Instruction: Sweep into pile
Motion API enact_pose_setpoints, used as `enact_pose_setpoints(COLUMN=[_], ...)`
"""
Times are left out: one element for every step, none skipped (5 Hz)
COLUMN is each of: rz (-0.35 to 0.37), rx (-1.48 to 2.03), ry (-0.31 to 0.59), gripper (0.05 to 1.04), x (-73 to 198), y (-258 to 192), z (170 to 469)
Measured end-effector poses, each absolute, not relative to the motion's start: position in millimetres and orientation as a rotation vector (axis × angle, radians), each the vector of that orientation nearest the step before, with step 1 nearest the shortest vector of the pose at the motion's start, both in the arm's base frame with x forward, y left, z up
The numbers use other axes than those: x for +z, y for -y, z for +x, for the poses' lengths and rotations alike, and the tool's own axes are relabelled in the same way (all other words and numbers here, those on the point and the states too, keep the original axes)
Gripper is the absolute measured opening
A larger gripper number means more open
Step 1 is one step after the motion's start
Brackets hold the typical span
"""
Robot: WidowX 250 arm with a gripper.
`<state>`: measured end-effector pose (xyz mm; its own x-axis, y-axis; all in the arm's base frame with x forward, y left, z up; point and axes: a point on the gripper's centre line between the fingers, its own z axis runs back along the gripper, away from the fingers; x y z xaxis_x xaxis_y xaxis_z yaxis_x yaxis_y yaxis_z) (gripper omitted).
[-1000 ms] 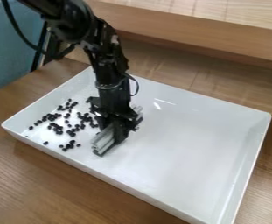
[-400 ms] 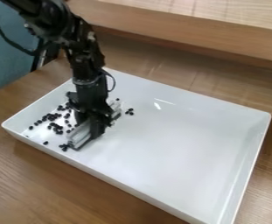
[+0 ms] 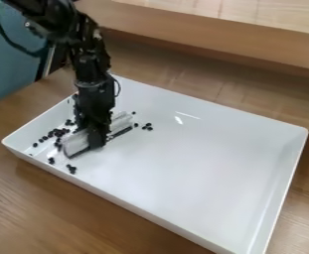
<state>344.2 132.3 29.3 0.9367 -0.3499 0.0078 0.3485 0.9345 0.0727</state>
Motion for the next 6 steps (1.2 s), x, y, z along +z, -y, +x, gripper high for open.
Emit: enact_pose_setpoints(rz=[0.045,0.042,0.044,0.063,0.083,0.074], rx=[-0.411,-0.4,-0.386,-0.38,-0.372,-0.361], ry=[-0.004,0.002,0.006,0.015,0.011,0.012], gripper=[0.399,0.399,0.399,0.399,0.399,0.462], x=[28.7,30.0,29.9,27.8,28.0,28.2], y=[-135.7,-139.1,-139.8,-141.9,-145.1,-143.9], z=[352.1,353.5,355.4,356.1,356.0,356.1])
